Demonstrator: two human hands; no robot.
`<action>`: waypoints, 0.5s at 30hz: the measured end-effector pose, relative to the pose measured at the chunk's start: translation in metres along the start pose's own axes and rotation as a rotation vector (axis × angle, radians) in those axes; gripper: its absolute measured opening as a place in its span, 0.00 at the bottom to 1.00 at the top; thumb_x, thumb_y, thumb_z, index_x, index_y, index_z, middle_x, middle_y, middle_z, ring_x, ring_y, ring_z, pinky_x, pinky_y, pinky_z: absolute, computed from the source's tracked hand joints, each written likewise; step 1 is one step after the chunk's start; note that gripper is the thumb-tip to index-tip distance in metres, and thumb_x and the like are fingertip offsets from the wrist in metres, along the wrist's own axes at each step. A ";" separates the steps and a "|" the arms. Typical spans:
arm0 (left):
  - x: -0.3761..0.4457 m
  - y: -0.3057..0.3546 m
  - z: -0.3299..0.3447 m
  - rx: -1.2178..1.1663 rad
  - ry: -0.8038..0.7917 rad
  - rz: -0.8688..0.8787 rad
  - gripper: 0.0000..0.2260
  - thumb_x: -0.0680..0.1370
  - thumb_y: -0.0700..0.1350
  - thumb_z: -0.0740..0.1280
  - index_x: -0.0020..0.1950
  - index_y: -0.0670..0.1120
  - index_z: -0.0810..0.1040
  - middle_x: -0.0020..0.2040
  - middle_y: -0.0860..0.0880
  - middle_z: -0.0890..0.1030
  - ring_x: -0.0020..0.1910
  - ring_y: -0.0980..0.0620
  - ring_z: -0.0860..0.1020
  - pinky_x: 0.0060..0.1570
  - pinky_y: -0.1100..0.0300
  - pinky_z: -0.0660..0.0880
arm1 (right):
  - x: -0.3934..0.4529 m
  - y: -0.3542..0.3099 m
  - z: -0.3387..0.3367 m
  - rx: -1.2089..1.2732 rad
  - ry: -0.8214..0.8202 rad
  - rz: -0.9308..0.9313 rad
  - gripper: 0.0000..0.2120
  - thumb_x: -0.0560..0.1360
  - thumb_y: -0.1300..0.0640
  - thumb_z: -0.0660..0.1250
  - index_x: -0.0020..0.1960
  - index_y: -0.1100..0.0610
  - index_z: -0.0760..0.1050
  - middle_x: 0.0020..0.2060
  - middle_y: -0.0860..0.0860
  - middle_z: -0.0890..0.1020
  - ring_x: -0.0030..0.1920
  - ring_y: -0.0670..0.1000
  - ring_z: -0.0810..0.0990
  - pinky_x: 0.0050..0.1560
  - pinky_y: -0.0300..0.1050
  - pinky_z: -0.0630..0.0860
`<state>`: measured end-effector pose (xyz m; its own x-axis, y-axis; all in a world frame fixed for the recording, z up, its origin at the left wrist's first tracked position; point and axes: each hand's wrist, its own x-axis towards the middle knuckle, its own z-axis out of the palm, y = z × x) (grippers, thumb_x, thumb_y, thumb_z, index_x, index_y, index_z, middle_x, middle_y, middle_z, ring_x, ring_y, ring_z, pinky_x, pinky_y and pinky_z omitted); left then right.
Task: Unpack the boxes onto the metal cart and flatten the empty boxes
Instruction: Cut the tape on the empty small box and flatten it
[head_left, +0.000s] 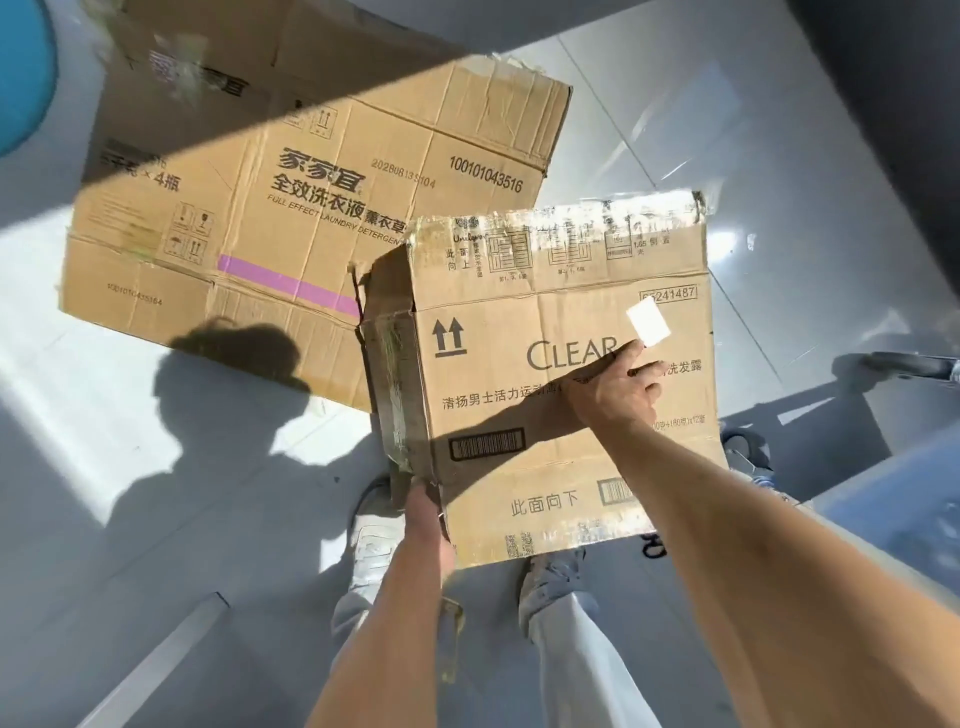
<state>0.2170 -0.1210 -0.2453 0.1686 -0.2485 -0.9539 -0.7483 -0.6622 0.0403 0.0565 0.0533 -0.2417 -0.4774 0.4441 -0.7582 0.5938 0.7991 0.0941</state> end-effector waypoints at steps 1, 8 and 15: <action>0.005 0.003 0.000 -0.120 -0.035 -0.024 0.21 0.84 0.54 0.49 0.67 0.44 0.73 0.69 0.37 0.72 0.64 0.40 0.74 0.46 0.56 0.73 | 0.002 0.000 0.006 -0.022 0.014 0.010 0.50 0.74 0.43 0.68 0.78 0.53 0.34 0.77 0.63 0.41 0.76 0.63 0.50 0.71 0.59 0.61; 0.036 0.002 0.006 -0.319 -0.102 -0.297 0.24 0.72 0.55 0.73 0.63 0.46 0.73 0.60 0.39 0.76 0.57 0.36 0.77 0.52 0.40 0.77 | 0.014 0.018 0.028 -0.113 0.083 -0.014 0.38 0.81 0.61 0.57 0.78 0.55 0.33 0.76 0.66 0.40 0.77 0.62 0.50 0.70 0.57 0.64; 0.053 -0.025 0.013 0.026 0.116 -0.085 0.30 0.77 0.63 0.62 0.72 0.46 0.68 0.70 0.43 0.71 0.69 0.41 0.70 0.69 0.42 0.66 | 0.022 0.042 0.035 -0.117 -0.053 -0.023 0.53 0.72 0.49 0.73 0.79 0.50 0.34 0.77 0.65 0.42 0.72 0.64 0.63 0.67 0.58 0.70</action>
<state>0.2362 -0.1077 -0.3006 0.3038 -0.2737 -0.9126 -0.7444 -0.6661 -0.0481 0.0933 0.0831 -0.2771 -0.4531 0.4058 -0.7937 0.5025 0.8517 0.1486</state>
